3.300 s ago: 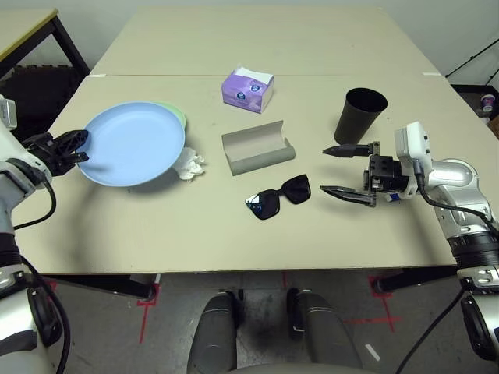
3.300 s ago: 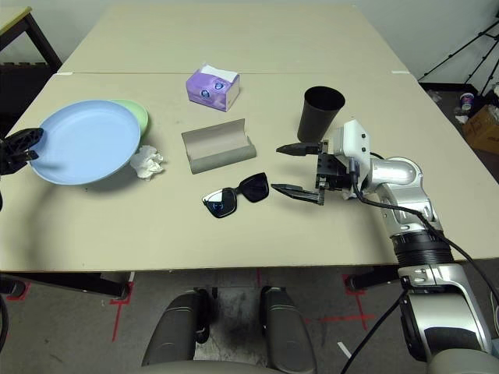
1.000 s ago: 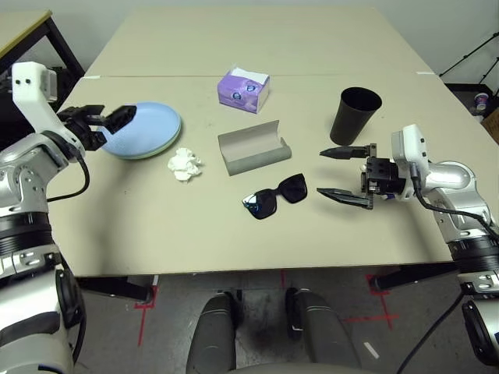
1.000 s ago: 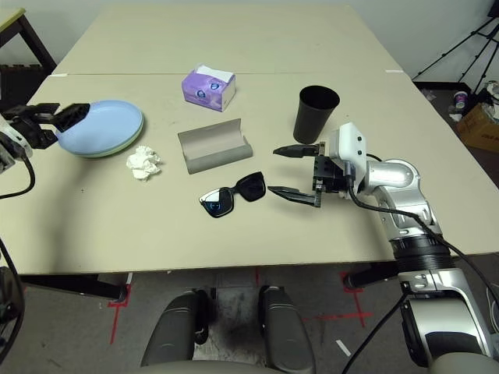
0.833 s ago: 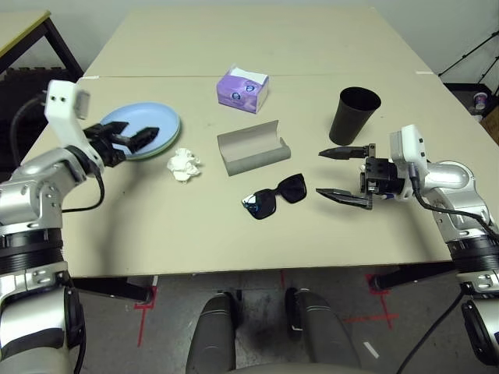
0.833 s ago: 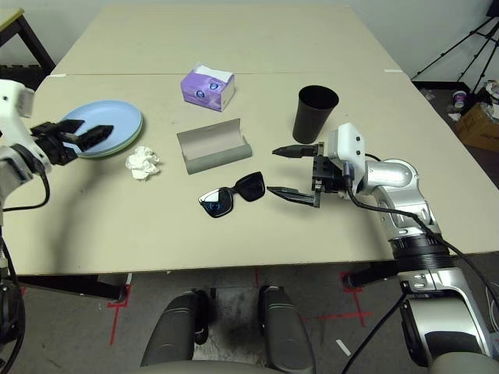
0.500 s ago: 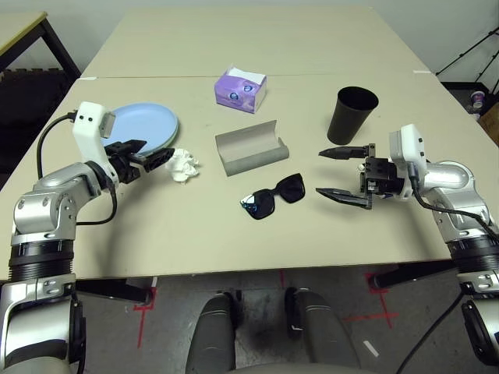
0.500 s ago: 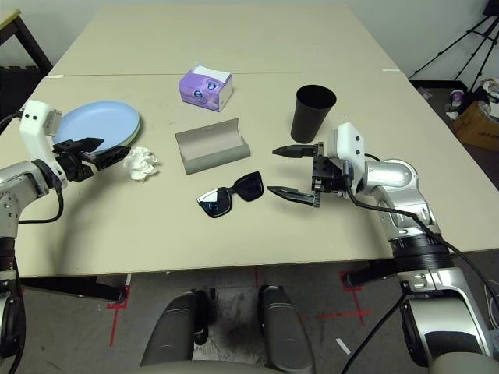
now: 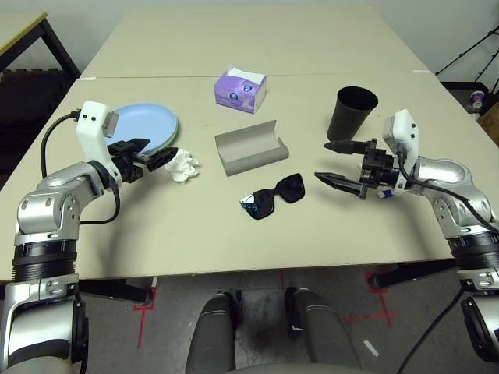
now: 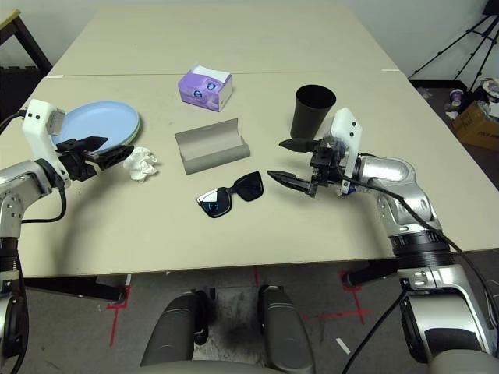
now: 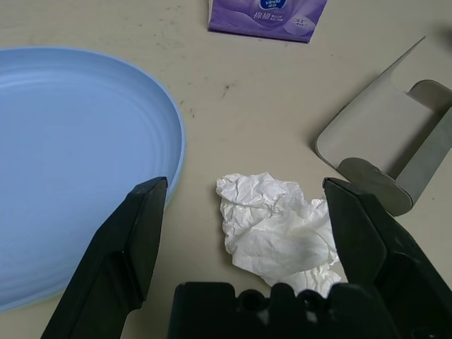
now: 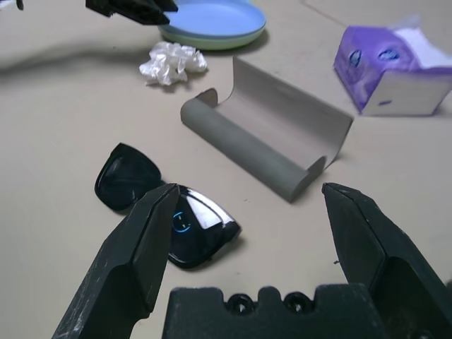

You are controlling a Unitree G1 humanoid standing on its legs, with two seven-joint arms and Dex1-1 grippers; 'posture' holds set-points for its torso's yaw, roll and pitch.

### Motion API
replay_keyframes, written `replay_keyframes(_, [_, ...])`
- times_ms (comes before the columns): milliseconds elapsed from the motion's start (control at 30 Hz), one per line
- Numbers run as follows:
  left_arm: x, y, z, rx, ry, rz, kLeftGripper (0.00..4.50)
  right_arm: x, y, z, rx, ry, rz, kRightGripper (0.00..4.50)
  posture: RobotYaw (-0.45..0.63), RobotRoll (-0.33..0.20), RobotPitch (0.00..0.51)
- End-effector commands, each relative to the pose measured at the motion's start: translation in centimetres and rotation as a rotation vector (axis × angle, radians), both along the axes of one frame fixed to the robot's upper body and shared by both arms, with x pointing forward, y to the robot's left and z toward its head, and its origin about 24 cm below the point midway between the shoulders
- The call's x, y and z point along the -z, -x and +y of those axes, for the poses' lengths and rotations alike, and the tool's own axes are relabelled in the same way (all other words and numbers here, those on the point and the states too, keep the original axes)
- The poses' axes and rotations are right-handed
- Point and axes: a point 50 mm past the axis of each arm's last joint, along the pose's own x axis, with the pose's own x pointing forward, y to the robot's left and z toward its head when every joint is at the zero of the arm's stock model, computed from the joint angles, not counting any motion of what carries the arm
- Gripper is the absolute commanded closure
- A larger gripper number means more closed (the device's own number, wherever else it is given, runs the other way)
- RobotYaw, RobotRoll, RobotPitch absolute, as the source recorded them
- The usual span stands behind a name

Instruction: Organize and tidy the items on the table.

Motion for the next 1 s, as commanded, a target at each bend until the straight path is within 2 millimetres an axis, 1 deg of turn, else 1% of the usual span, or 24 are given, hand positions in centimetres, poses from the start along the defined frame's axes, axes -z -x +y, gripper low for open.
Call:
replay_keyframes(33, [0.1,0.1,-0.6,0.055,-0.018,0.011,0.02,-0.4,0.6,-0.3,-0.027,0.018,-0.006,0.0,-0.04,0.0,0.13])
replay_keyframes(367, [0.7,0.6,-1.9,0.19,-0.021,0.057,0.02,-0.3,0.8,0.3,-0.035,0.009,-0.022,0.0,-0.05,0.0,0.131])
replay_keyframes(533, [1.9,1.1,-1.6,0.201,-0.07,0.105,0.02,-0.4,0.7,0.4,-0.041,0.007,-0.029,0.0,-0.05,0.0,0.133])
replay_keyframes(700, [2.6,0.9,-1.1,0.172,-0.124,0.122,0.02,-0.6,0.7,0.5,-0.047,0.006,-0.034,0.0,-0.05,0.0,0.134])
replay_keyframes(833, [2.7,0.7,-0.9,0.159,-0.13,0.118,0.02,-0.6,0.7,0.5,-0.048,0.008,-0.038,0.0,-0.05,0.0,0.133])
replay_keyframes(867, [2.7,0.6,-0.9,0.155,-0.134,0.118,0.18,-0.6,0.7,0.5,-0.048,0.008,-0.039,0.0,-0.05,0.0,0.133])
replay_keyframes(933, [2.8,0.5,-0.8,0.152,-0.146,0.118,0.66,-0.6,0.7,0.5,-0.048,0.008,-0.04,0.0,-0.05,0.0,0.133])
replay_keyframes(1000, [2.9,0.4,-0.8,0.15,-0.149,0.115,1.36,-0.6,0.8,0.5,-0.049,0.009,-0.041,0.0,-0.05,0.0,0.133])
